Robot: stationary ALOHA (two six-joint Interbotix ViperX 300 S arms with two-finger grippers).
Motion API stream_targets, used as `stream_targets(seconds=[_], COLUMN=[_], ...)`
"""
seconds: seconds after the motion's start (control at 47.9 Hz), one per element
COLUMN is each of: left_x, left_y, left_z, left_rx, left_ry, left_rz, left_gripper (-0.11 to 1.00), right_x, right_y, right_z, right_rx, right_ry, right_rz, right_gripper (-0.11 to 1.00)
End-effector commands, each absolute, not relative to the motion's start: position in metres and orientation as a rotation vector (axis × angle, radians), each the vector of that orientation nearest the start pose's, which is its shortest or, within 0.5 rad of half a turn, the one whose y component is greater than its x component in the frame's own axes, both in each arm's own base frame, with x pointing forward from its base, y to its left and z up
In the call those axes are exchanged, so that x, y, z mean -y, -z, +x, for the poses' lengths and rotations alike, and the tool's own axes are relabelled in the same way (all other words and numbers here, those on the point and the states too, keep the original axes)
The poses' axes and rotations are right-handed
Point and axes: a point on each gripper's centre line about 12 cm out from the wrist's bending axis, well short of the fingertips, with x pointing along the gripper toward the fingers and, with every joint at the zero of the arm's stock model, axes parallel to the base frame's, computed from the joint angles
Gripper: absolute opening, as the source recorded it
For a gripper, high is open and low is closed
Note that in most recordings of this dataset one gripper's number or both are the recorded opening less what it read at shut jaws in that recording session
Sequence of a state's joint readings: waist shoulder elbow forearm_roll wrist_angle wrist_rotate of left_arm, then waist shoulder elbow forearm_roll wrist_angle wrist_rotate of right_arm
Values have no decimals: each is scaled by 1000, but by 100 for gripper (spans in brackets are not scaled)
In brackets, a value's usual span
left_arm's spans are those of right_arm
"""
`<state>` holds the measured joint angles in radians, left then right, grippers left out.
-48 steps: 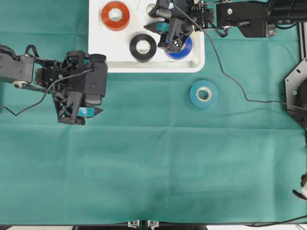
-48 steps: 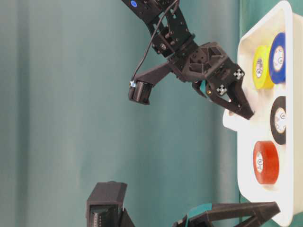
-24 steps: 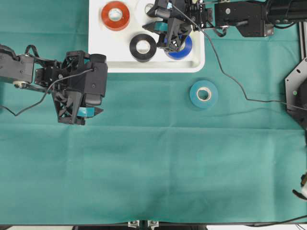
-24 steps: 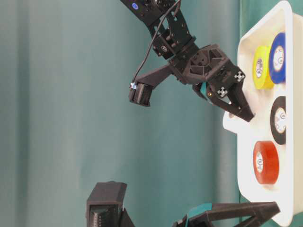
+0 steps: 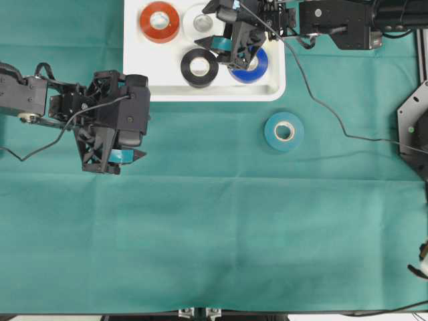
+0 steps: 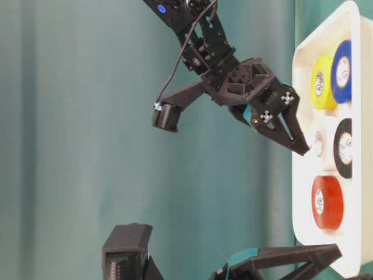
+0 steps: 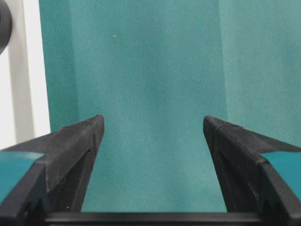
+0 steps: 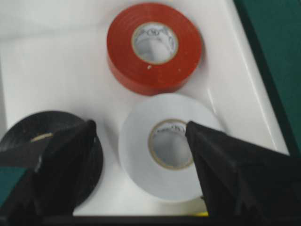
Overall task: Put the tape alternately from left to right into the white case.
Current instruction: 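Lower the white roll between red and yellow rolls and release, then withdraw the right gripper to the right side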
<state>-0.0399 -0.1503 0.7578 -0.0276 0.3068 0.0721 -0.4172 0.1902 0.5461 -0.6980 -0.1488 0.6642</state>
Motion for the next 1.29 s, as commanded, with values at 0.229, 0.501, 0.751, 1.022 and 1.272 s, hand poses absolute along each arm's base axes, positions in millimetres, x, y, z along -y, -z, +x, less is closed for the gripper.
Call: stream_targets(seconds=[0.229,0.501,0.751,1.022,1.272], left_x=[15,15,16,15,15], left_y=[-178,-178,-177,-177,-177], left_z=[336,336,336,336,336], left_rx=[-876,-876,-878,-878,-878], left_ry=[68,68,69,68,68], left_rz=[56,58,57,58,58], left_gripper=[88,88,88,88,88], right_x=[162,135,93,55,38], right_y=[-161,-178,-192,-200,-202], right_z=[398,392,376,355,329], right_rx=[-559,-530,-512,-498,-493], right_ry=[297,245,160,77,45], right_rz=[121,99,73,52,48], right_gripper=[83,83,83,82,82])
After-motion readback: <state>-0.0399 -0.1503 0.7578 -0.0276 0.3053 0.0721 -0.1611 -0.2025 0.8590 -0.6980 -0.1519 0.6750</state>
